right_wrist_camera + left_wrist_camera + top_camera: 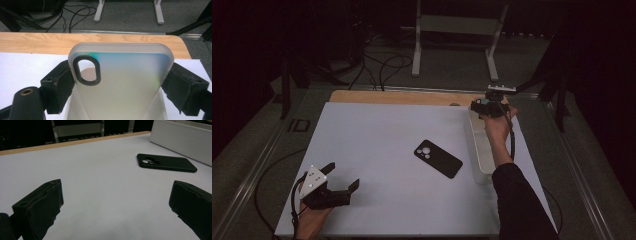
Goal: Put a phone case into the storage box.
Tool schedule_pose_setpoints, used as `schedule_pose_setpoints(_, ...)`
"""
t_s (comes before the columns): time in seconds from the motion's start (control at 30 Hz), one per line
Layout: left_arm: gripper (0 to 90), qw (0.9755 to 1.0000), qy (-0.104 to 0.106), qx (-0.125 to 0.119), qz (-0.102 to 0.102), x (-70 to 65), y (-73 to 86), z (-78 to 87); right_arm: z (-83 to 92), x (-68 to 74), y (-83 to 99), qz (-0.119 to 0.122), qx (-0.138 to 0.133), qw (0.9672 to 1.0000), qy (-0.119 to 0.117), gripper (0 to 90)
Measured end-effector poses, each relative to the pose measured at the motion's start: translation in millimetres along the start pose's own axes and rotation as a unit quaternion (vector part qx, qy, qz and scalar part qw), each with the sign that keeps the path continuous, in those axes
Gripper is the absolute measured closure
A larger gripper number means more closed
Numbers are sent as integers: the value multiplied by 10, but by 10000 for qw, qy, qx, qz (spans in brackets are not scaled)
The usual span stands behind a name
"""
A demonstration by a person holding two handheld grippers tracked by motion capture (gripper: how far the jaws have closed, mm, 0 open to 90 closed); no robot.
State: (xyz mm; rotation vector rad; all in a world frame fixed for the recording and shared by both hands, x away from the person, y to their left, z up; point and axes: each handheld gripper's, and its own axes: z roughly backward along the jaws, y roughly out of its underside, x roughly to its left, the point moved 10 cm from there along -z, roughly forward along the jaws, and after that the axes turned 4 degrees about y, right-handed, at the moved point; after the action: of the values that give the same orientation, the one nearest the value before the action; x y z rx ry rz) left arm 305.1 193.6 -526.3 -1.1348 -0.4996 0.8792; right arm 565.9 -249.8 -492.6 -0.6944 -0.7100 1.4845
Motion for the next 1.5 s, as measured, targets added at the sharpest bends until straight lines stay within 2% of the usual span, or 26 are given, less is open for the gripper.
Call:
schedule_pose_setpoints(0.2,1,10000,-9,0,7,5,2,3,-67,-23,34,0,94,9999,62,158)
schedule_pose_setpoints(0.5,1,10000,-15,-6,9,5,1,5,-114,-15,22,59,124,9999,29,152)
schedule_pose_setpoints(0.7,1,10000,-23,-4,18,11,4,15,-153,-8,17,20,135,9999,45,113)
schedule_pose_setpoints(0.83,1,10000,-26,-7,18,11,4,19,-162,6,20,90,144,9999,10,98)
schedule_pose_setpoints(1.27,1,10000,-30,-6,15,6,3,21,-80,-32,-44,74,10,10000,-26,95)
schedule_pose_setpoints(1.5,1,10000,-34,-9,21,8,3,21,49,-29,-86,135,-91,9998,-121,95)
